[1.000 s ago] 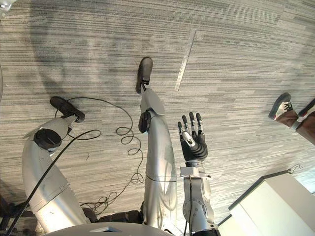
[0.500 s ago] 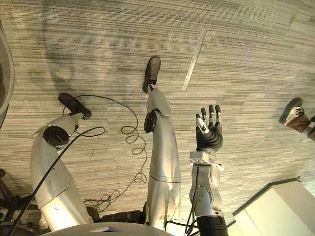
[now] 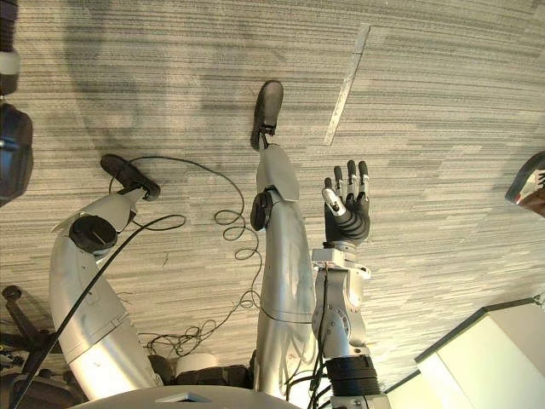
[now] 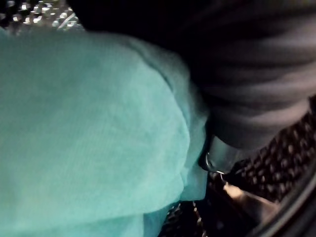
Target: Pick up the laundry basket with both hands and put the clothes into the washing machine.
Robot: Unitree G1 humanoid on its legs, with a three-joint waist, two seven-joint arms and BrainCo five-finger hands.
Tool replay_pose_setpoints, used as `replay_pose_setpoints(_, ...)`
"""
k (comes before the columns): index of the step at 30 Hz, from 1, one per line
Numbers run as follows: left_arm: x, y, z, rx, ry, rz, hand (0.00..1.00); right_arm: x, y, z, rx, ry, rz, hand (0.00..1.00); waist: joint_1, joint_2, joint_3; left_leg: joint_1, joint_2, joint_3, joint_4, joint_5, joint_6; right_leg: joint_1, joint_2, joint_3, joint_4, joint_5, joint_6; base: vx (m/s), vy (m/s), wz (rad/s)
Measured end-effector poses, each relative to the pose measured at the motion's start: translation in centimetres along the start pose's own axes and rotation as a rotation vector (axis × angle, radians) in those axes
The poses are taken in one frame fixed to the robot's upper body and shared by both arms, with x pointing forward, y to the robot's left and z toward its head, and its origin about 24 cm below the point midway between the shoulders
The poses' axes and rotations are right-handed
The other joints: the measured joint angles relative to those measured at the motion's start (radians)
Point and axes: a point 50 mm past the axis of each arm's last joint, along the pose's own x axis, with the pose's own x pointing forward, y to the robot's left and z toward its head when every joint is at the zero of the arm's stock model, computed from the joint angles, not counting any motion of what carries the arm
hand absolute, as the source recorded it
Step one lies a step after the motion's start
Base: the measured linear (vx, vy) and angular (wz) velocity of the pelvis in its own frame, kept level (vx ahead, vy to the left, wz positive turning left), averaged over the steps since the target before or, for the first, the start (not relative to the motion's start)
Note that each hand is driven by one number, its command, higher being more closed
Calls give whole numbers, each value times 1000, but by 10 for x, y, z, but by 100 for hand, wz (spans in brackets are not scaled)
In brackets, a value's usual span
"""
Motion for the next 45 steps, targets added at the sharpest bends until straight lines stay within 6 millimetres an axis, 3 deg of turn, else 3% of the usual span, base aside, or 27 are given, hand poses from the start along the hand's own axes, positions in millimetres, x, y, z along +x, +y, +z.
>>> replay_pose_setpoints(3, -2, -5, 15, -62, 7, 33, 100, 9, 8, 3, 45, -36, 22, 0, -1, 0, 0, -12, -10, 1, -7, 1, 1, -14, -7, -2, 0, 0, 0, -70, 0, 7)
replay_pose_setpoints(5, -2, -6, 12, -229, 105, 33, 100, 17, 16, 4, 61, -55, 47, 0, 0, 2, 0, -12, -18, 1, -14, 3, 1, -15, -12, -3, -1, 0, 0, -64, -1, 9)
replay_pose_setpoints(7, 1, -3, 4, -594, 252, 13, 100, 26, 24, 10, 67, -85, 63, 0, 5, 19, 2, -11, -23, 1, -15, 3, 2, -15, -17, -3, 0, 0, 0, -75, 1, 8)
replay_pose_setpoints(8, 4, 3, -7, -864, 343, 8, 100, 31, 28, 14, 60, -98, 47, 0, 8, 35, 4, -7, -28, 7, -16, 5, 4, -15, -21, 1, 2, 1, 1, -50, 1, 7)
replay_pose_setpoints(13, 12, 26, -33, -1259, 478, 84, 100, 35, 29, 12, 10, -77, -17, 0, 27, 52, 5, 18, -30, 19, -16, 9, 5, -12, -24, 9, 19, 1, 0, -78, -10, 4)
replay_pose_setpoints(17, 10, 41, -58, -1366, 548, 207, 100, 33, 35, 2, 10, -28, -15, 0, 29, 57, 4, 65, -34, 33, -28, 17, 6, 20, -25, 17, 16, 5, -4, -97, -20, 6)
replay_pose_setpoints(19, -1, 48, -84, -1338, 599, 270, 100, 30, 40, -7, 13, 17, 7, 0, 30, 64, 4, 96, -36, 37, -41, 22, 1, 53, -19, 19, -10, 11, 1, -104, -19, -4)
replay_pose_setpoints(22, -8, 49, -97, -1329, 628, 298, 100, 28, 44, -12, 18, 40, 27, 0, 30, 65, 4, 105, -33, 38, -49, 26, -2, 72, -11, 17, -40, 24, 4, -105, -14, -7)
replay_pose_setpoints(28, -9, 44, -102, -1289, 620, 240, 100, 28, 41, -19, 5, 67, 51, 0, 29, 65, 4, 103, -12, 43, -32, 21, 3, 110, 12, 11, -128, 88, 0, -84, 4, -18)
replay_pose_setpoints(33, -8, 30, -85, -1254, 569, 163, 100, 28, 37, -22, -5, 75, 63, 0, 29, 65, 4, 99, -18, 42, -37, 17, 8, 134, 8, 7, -186, 113, 12, -84, -5, -1)
replay_pose_setpoints(34, -7, 27, -80, -1254, 558, 154, 0, 28, 37, -22, -5, 72, 63, 0, 29, 65, 4, 97, -22, 42, -39, 17, 8, 135, 5, 6, -191, 115, 12, -90, -9, 11)
replay_pose_setpoints(37, 0, 14, -46, -1228, 476, 75, 0, 29, 38, -20, -2, 53, 66, 0, 28, 64, 4, 78, -36, 47, -49, 18, 11, 143, -7, -7, -254, 137, 22, -91, -7, 6)
replay_pose_setpoints(41, 2, 7, -34, -1174, 446, 38, 0, 33, 41, -17, 3, 36, 75, 0, 25, 64, 4, 57, -28, 60, -48, 8, 22, 155, -9, -41, -342, 182, 34, -66, -5, -18)
replay_pose_setpoints(45, -3, -5, -26, -1184, 438, -56, 0, 45, 44, -2, 12, -38, 78, 0, 30, 65, 4, 47, -22, 55, -44, 5, 22, 157, -2, -54, -363, 217, 13, -61, -18, -12)
